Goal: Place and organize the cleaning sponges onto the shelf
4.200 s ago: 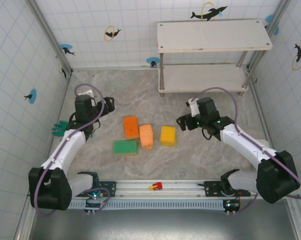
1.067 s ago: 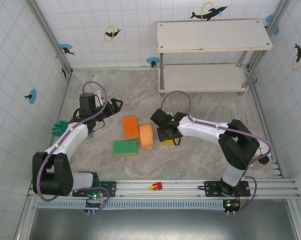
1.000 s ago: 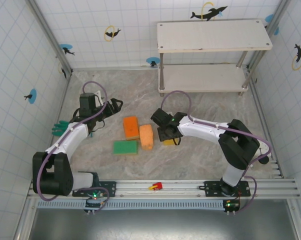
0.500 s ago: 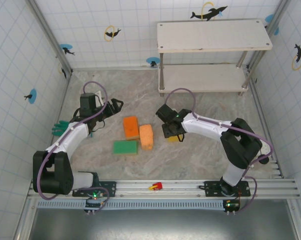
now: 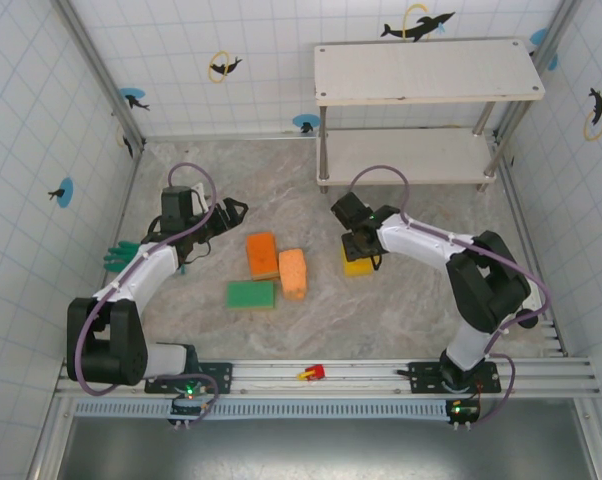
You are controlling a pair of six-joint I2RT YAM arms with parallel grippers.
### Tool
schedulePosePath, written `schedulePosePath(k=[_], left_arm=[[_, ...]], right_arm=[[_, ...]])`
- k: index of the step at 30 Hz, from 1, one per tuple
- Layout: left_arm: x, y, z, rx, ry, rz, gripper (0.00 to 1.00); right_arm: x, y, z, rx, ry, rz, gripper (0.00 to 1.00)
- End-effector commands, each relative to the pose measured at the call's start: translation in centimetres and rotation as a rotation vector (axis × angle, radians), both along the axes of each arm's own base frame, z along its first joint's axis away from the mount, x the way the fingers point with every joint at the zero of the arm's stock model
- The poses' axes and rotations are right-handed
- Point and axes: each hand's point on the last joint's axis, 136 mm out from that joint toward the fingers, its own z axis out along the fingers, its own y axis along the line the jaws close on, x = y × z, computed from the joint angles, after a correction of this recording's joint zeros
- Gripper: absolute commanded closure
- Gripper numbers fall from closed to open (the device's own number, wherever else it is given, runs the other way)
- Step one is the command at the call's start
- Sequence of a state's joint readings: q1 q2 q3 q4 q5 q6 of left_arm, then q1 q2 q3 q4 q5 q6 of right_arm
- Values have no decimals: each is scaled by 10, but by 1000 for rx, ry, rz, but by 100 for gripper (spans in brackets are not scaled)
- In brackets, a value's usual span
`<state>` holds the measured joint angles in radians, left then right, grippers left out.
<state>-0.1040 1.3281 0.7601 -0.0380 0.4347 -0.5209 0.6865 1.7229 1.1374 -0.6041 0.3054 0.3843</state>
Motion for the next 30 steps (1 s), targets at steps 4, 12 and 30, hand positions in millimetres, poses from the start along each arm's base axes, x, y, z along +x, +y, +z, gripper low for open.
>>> schedulePosePath(k=[4,12,30], left_arm=[[3,-4,10,-4,-26,-18,2],[3,-5,10,-8,-27,-24,2],[-5,-3,7,6,-31,-32,2]], right_arm=[[14,-4,12,-1,-30,30,37],[30,-10,41,71,-99,71,37],[79,-85,67,127,-161,-66,36]])
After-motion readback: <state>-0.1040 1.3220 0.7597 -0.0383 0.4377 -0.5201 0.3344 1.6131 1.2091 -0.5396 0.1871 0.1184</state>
